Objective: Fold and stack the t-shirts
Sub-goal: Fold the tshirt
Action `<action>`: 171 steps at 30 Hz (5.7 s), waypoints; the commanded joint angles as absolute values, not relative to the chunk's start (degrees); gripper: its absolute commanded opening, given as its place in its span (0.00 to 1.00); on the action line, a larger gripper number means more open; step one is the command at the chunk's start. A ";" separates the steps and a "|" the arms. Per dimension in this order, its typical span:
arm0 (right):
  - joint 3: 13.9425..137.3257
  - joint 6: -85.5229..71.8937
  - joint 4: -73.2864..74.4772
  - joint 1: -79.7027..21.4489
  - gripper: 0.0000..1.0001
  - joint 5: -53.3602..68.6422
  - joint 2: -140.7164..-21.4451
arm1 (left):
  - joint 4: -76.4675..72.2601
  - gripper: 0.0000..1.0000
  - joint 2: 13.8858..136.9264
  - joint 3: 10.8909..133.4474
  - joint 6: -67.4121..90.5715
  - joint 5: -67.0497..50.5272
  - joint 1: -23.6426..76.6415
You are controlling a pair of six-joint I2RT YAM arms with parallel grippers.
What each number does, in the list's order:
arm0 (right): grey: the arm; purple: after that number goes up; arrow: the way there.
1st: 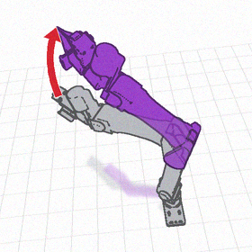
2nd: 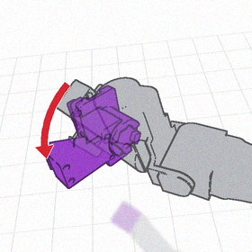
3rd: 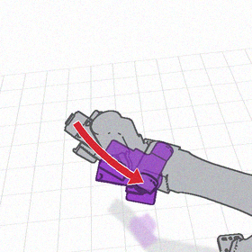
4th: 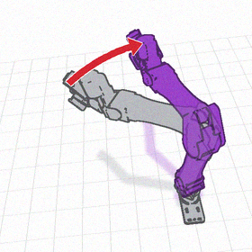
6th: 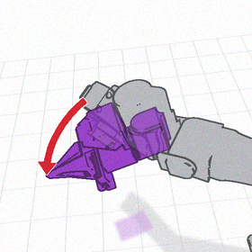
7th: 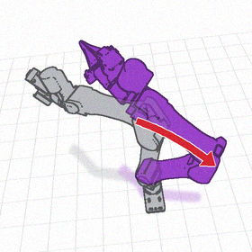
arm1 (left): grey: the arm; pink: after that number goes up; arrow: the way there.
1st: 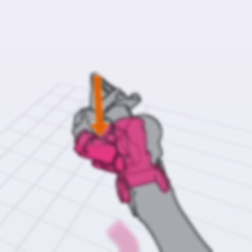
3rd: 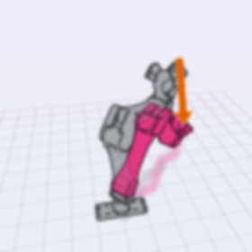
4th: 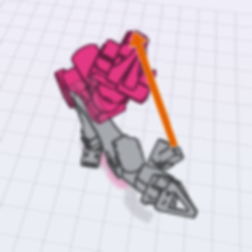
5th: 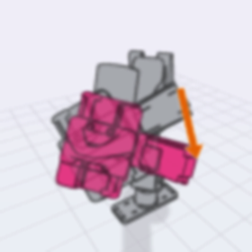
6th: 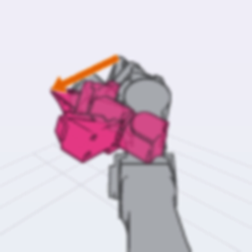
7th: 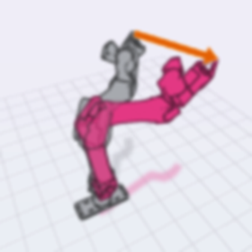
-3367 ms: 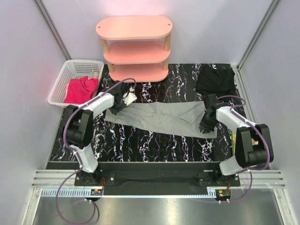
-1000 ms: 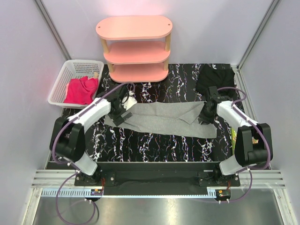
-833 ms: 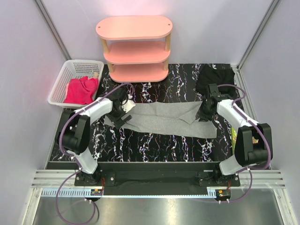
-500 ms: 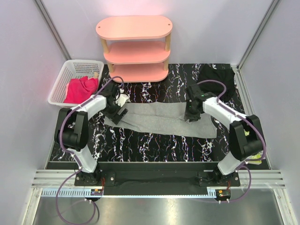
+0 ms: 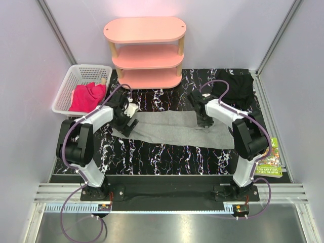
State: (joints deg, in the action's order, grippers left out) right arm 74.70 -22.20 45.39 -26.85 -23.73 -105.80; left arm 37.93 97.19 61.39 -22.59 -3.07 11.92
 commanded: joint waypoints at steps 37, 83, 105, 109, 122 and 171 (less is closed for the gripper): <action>70.49 -25.84 45.18 -27.77 0.43 -18.02 -99.67 | 43.42 0.99 80.07 62.66 -20.92 -7.47 13.44; 82.00 -24.17 41.22 -27.33 0.11 -20.31 -112.41 | 35.69 0.99 90.44 48.43 -26.80 -10.64 4.48; 97.90 -19.60 42.89 -24.08 0.99 -17.32 -123.57 | 35.77 0.99 89.30 47.46 -28.12 -8.79 4.13; 97.48 -20.21 44.12 -23.56 1.00 -19.59 -121.21 | 36.21 0.99 88.95 47.72 -28.48 -8.44 4.13; 91.50 -22.41 42.80 -14.59 1.00 -19.60 -100.03 | 36.30 0.99 85.17 43.42 -29.53 -6.95 4.13; 86.83 -34.63 24.61 -10.81 1.00 15.03 -117.67 | 39.02 0.99 85.96 47.20 -29.00 -7.74 4.13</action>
